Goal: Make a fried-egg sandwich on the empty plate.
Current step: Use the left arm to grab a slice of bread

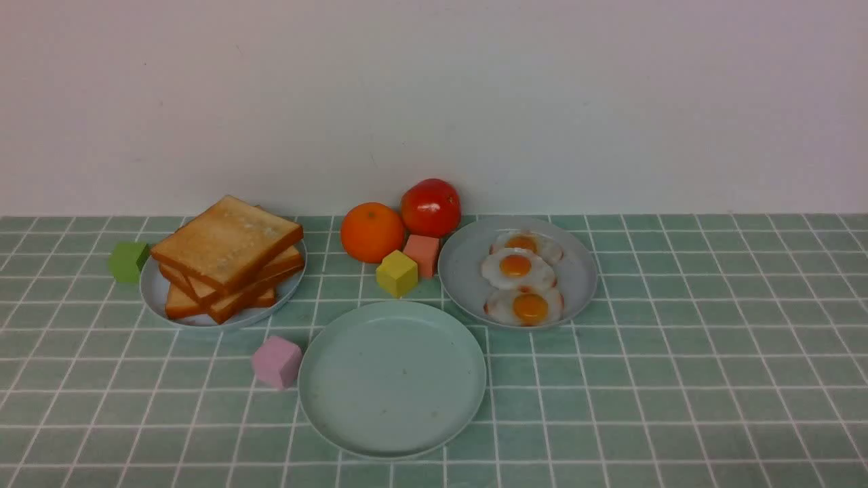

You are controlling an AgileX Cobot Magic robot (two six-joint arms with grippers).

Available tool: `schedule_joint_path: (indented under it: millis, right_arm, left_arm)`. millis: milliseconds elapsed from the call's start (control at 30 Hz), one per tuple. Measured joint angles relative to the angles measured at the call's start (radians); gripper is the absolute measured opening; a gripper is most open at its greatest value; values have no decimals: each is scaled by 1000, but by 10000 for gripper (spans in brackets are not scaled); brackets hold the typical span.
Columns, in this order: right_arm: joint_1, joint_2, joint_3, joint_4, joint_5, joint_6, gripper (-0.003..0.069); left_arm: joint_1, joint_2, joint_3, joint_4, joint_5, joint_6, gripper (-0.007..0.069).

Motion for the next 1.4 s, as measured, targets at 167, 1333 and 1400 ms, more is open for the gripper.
schedule_joint_path:
  millis: [167, 1333, 1400]
  right_arm:
    - [0, 0, 0, 0, 0, 0, 239]
    - [0, 0, 0, 0, 0, 0, 241]
    - [0, 0, 0, 4, -6, 0, 241]
  left_arm:
    - [0, 0, 0, 0, 0, 0, 218]
    - [-9, 273, -367, -404, 25, 43, 139]
    - [-51, 427, -521, -386, 197, 182, 89]
